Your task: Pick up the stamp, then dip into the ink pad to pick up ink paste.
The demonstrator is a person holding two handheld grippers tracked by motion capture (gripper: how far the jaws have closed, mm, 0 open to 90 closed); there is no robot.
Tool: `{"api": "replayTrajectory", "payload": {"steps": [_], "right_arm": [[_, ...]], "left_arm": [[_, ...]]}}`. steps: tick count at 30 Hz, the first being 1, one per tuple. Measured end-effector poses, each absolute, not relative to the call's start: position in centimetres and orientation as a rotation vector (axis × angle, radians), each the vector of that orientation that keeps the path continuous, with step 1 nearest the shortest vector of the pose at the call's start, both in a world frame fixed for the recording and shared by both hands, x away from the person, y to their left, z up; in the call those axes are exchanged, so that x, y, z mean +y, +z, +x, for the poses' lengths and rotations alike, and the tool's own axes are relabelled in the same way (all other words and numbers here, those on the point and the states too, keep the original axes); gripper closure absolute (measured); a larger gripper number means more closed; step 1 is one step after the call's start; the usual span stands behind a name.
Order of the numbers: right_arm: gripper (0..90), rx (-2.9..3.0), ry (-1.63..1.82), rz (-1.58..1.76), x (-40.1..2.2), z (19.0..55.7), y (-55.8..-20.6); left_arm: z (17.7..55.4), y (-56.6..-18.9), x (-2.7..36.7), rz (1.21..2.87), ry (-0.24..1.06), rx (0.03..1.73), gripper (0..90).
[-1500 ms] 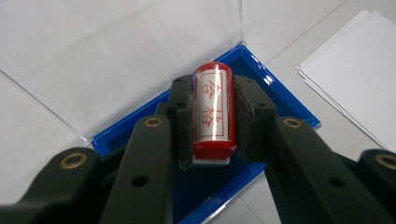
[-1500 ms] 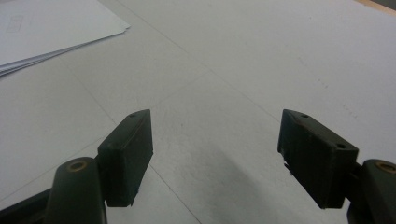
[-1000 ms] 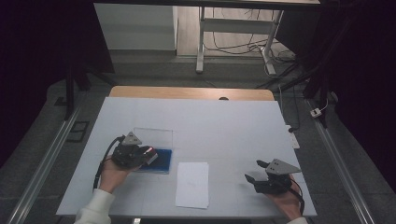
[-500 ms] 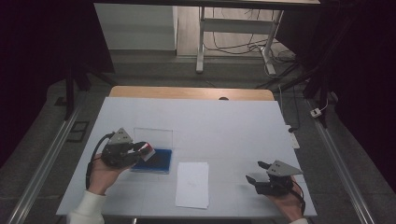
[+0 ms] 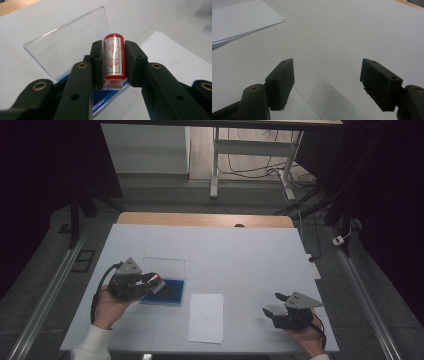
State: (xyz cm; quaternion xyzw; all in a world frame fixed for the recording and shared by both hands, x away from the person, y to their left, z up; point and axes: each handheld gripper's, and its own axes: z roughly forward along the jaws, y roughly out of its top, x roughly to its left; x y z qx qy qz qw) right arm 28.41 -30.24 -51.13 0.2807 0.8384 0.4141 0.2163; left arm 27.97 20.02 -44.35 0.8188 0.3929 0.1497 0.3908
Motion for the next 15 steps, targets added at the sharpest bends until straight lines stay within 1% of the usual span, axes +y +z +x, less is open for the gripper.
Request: {"api": "replayTrajectory", "payload": {"steps": [15], "right_arm": [[27.7, 2.327, 1.134, 0.777, -30.4, 28.1, -51.2]], "left_arm": [[29.5, -45.6, 19.7, 2.118, 0.374, 1.025, 69.7]]}}
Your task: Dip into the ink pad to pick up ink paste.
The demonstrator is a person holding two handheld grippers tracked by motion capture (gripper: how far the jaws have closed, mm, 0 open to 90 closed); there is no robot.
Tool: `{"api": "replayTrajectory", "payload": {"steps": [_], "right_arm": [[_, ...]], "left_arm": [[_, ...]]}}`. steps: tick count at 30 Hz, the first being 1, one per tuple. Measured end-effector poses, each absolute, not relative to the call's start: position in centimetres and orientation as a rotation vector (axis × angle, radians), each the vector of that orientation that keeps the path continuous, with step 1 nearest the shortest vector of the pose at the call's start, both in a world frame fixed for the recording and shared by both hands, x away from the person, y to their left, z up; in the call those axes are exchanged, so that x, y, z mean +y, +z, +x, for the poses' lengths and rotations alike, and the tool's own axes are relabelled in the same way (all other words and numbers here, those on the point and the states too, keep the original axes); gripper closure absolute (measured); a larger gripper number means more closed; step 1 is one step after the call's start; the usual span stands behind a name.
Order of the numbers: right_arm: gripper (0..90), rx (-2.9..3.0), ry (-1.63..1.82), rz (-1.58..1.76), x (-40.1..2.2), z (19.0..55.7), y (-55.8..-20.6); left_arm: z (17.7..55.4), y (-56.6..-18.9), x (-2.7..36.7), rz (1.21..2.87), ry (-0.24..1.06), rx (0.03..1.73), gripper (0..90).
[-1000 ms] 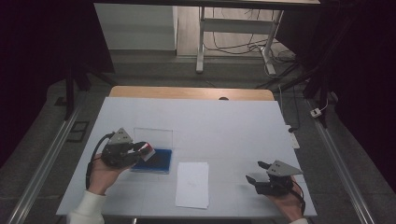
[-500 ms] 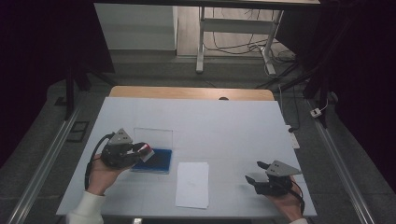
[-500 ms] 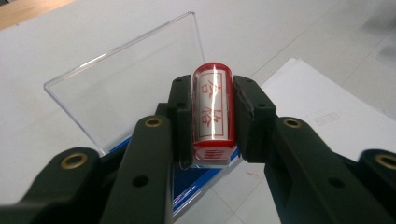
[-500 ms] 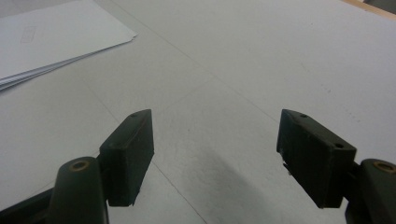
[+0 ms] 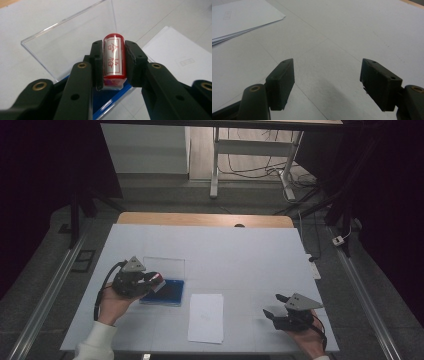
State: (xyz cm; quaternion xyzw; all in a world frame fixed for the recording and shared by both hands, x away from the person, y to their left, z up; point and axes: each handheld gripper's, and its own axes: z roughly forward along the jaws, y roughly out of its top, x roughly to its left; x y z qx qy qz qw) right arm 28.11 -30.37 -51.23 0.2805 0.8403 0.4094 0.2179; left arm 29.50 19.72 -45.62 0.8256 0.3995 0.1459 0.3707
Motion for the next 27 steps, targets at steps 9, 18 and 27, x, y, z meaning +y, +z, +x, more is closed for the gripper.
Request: {"api": "replayTrajectory", "payload": {"steps": [9, 18, 27], "right_arm": [[27.7, 2.338, 1.123, 0.78, -30.3, 28.2, -51.4], [27.7, 2.339, 1.116, 0.779, -30.2, 28.2, -51.4], [27.7, 2.345, 1.122, 0.778, -30.3, 28.2, -51.4]], "left_arm": [[30.5, -47.2, 19.1, 2.158, 0.344, 1.045, 69.7], [31.0, -48.0, 18.4, 2.192, 0.34, 1.051, 69.8], [31.4, -49.0, 18.0, 2.228, 0.355, 1.071, 69.8]]}}
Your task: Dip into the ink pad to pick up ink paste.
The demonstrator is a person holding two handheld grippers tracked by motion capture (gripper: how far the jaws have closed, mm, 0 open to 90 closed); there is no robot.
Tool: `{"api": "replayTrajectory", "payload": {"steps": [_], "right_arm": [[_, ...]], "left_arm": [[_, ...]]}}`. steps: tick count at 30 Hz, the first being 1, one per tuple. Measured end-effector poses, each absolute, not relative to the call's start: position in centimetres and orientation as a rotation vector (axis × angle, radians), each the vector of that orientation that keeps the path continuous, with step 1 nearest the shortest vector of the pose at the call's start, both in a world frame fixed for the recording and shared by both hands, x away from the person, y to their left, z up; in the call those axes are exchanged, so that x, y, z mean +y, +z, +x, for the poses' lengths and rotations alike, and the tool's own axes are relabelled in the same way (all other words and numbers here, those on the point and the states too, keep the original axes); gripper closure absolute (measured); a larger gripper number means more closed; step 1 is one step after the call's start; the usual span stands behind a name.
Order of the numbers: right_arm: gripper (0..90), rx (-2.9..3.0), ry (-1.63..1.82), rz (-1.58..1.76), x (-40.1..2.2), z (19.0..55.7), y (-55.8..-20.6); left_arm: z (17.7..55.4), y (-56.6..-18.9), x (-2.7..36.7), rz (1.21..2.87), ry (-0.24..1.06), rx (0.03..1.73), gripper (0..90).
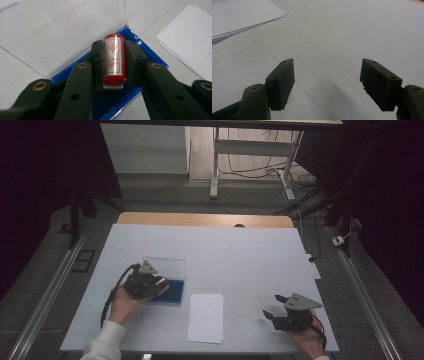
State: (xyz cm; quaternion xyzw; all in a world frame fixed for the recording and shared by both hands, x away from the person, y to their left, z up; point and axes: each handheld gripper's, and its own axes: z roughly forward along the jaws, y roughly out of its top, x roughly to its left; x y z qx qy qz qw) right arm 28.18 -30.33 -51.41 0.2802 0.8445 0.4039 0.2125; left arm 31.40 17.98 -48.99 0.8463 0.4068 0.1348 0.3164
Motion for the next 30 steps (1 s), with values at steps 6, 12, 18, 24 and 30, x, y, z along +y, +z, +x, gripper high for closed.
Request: {"api": "replayTrajectory", "payload": {"steps": [6, 12, 18, 24, 30], "right_arm": [[27.7, 2.343, 1.123, 0.779, -30.26, 28.16, -51.43], [27.9, 2.353, 1.124, 0.776, -30.2, 28.23, -51.53], [28.0, 2.354, 1.125, 0.772, -30.21, 28.25, -51.53], [28.0, 2.366, 1.112, 0.765, -30.05, 28.31, -51.52], [28.0, 2.363, 1.113, 0.767, -30.08, 28.32, -51.54]], "left_arm": [[31.43, -49.27, 18.07, 2.229, 0.352, 1.08, 69.8], [31.46, -49.31, 18.17, 2.23, 0.345, 1.081, 69.9], [31.41, -49.28, 18.02, 2.24, 0.35, 1.084, 70.0], [31.41, -49.26, 17.97, 2.247, 0.349, 1.088, 70.1], [31.47, -49.15, 17.68, 2.268, 0.352, 1.101, 70.3]]}}
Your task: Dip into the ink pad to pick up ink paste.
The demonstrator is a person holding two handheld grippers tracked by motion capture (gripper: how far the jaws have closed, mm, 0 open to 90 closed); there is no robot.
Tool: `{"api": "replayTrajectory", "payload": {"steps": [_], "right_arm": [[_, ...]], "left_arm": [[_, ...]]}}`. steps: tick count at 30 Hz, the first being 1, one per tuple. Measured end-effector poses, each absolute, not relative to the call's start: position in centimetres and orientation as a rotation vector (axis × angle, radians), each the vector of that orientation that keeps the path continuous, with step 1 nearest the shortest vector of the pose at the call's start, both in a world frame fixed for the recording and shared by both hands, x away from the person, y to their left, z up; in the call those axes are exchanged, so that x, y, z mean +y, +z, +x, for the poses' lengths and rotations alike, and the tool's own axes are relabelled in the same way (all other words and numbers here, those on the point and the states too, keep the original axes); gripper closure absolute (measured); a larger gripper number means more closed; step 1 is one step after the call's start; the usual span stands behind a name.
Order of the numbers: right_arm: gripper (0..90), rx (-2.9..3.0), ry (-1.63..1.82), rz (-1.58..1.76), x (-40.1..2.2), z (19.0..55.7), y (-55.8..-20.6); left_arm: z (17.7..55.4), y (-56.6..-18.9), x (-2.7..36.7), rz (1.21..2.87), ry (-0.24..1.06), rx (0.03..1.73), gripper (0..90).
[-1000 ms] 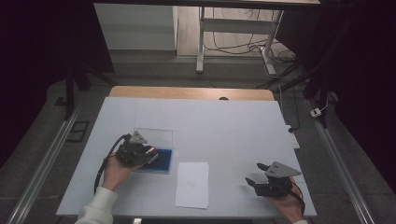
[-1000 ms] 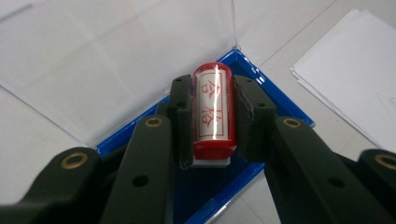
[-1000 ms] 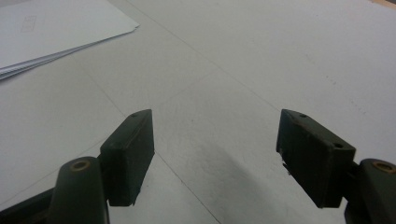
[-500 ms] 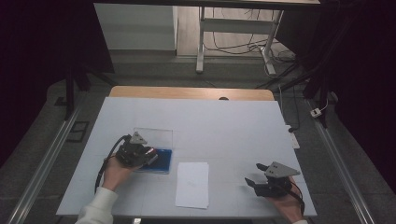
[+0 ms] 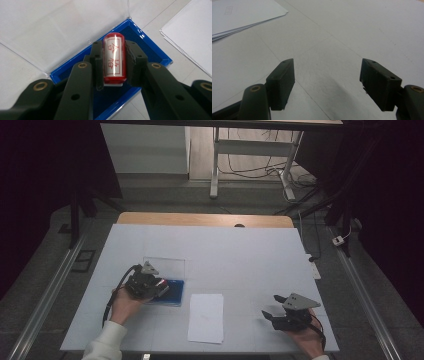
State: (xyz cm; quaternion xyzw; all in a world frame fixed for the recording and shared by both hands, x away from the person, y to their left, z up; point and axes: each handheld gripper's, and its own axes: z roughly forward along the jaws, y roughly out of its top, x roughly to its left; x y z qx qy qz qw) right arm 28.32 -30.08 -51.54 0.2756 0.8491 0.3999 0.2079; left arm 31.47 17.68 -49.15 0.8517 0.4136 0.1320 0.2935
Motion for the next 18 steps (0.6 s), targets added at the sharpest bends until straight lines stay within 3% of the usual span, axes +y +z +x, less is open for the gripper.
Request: {"api": "replayTrajectory", "payload": {"steps": [18], "right_arm": [[28.1, 2.371, 1.111, 0.751, -29.74, 28.28, -51.42]], "left_arm": [[31.25, -49.52, 16.92, 2.297, 0.401, 1.116, 70.7]]}}
